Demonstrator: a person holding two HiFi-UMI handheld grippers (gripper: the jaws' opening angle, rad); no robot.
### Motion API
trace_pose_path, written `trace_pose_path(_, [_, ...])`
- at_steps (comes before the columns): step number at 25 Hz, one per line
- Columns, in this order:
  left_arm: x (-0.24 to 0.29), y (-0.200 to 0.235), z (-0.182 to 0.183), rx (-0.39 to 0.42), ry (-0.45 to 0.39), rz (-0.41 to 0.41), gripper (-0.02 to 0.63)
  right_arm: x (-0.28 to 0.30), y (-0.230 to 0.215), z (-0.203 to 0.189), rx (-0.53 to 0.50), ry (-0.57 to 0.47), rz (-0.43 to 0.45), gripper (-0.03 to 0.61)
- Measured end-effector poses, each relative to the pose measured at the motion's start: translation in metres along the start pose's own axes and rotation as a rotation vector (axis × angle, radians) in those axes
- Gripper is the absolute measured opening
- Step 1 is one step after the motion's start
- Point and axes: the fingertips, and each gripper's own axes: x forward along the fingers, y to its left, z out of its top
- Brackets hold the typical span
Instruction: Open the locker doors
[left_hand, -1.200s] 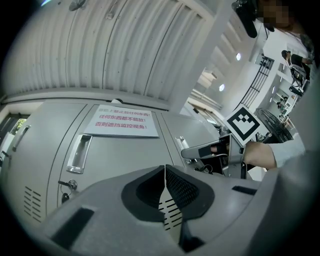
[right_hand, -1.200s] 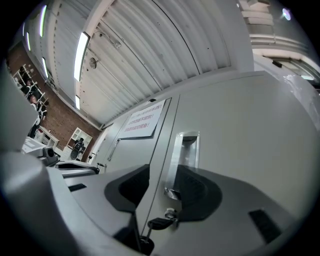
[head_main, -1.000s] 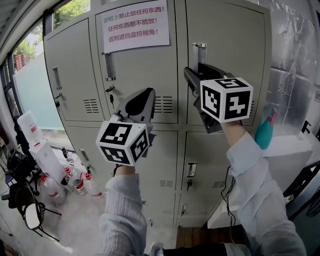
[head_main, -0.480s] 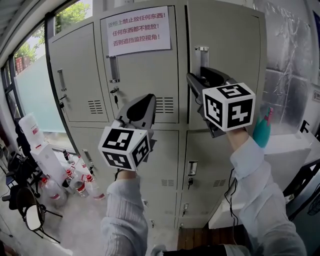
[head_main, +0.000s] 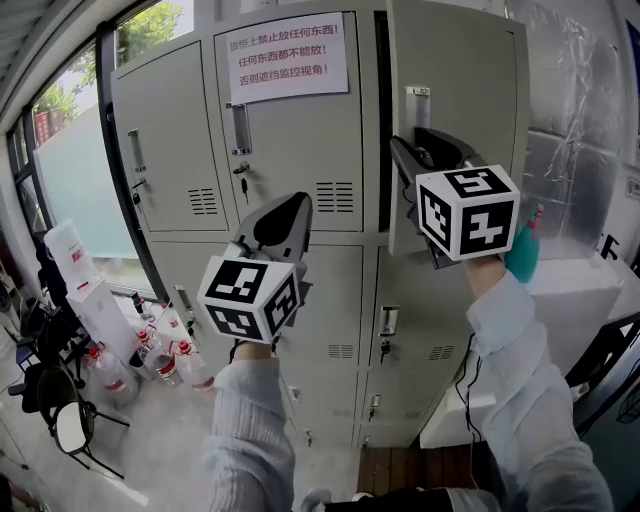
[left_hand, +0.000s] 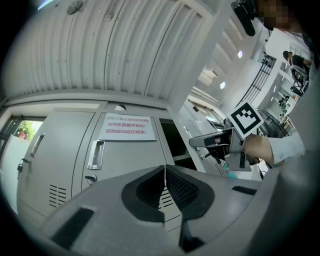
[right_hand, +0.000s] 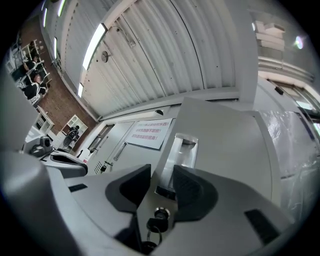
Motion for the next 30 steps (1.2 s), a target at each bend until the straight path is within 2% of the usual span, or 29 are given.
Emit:
trace_pose_path(11, [-0.032,-0.018,-0.001,0.018,0.026,-0.009,0.011,-0.031,-0.002,0.012,0.012,-0.009,-0.018,0.133])
trace_pose_path(21, [-0.052,-0.056,-0.007,-0.012,0.067,-0.066,0.012,-0.061,-0.007,0.022,0.036,0.018,0.035,0.130])
trace_pose_path(30, [-0.082,-0.091,-0.006,-0.048,0.098,-0.093,0.011,-0.093,-0.019,0.031,0.123,0.049,0.098,0.121])
